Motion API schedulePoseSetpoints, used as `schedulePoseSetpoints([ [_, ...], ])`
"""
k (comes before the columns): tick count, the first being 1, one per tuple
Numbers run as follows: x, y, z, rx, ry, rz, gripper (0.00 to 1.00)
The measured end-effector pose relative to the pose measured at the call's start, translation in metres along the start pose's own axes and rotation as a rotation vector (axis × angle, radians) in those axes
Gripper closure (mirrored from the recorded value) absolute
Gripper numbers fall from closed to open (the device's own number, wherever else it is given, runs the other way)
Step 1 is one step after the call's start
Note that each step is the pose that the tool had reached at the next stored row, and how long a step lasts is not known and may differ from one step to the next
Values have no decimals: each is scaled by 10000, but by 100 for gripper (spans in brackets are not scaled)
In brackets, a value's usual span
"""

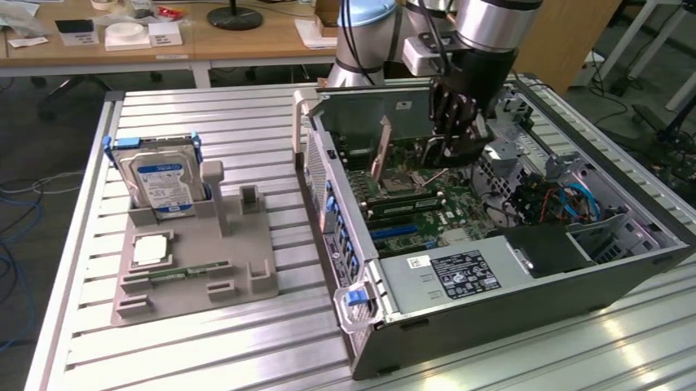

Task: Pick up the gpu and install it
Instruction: 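Insert the gpu into the slot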

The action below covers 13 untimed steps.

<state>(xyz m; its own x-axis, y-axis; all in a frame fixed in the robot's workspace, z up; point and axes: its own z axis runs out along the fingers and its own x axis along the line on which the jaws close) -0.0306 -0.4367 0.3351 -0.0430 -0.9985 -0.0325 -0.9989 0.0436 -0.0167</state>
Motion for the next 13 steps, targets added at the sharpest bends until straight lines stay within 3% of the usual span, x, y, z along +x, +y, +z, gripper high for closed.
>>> schedulePoseSetpoints([
  [6, 4, 20, 105, 2, 2, 0, 72],
  [13, 31, 56, 144, 1, 4, 1, 72],
])
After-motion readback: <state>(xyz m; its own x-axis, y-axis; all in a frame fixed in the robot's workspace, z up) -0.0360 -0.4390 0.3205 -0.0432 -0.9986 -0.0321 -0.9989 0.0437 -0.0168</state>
